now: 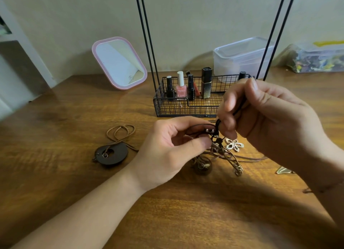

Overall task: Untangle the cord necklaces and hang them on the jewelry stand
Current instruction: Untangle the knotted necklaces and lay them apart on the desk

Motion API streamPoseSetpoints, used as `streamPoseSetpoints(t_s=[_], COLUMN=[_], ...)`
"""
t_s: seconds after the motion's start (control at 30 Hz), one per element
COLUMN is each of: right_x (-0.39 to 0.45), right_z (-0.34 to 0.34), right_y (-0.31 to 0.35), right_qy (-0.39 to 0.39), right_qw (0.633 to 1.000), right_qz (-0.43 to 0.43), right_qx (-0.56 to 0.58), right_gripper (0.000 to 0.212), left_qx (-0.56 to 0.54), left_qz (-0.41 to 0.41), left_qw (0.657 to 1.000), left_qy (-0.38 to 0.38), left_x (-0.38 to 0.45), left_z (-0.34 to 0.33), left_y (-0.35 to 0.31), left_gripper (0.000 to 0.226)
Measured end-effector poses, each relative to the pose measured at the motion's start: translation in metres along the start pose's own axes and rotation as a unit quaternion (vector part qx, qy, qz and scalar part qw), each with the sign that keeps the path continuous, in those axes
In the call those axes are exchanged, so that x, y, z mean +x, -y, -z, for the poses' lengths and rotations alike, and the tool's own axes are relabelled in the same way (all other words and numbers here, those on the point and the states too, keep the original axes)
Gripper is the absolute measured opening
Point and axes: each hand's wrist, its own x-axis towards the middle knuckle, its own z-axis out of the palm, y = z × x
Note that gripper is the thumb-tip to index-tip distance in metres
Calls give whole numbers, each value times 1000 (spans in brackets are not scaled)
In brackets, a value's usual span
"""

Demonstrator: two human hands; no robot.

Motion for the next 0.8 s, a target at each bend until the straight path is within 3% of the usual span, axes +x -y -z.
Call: streamPoseSetpoints(t_s=[0.2, 0.43, 0.67, 0.8], right_x=[0, 1, 1, 1], right_z=[0, 9, 7, 5], right_y=[0, -7, -6, -7], right_qy=[5, -148, -138, -138], right_qw=[1000, 978, 979, 978], right_qz=[0, -2, -19, -25], right_qx=[-4, -147, -146, -153], right_gripper=[36, 39, 41, 41], left_qx=[72, 96, -48, -134], left_qz=[-5, -11, 106, 128], left_qw=[997, 995, 992, 981], left_qy=[0, -22, 45, 61], left_x=[1, 1, 0, 1], left_z=[-2, 6, 12, 10], left_y=[1, 0, -4, -3], left_gripper=[17, 14, 17, 21])
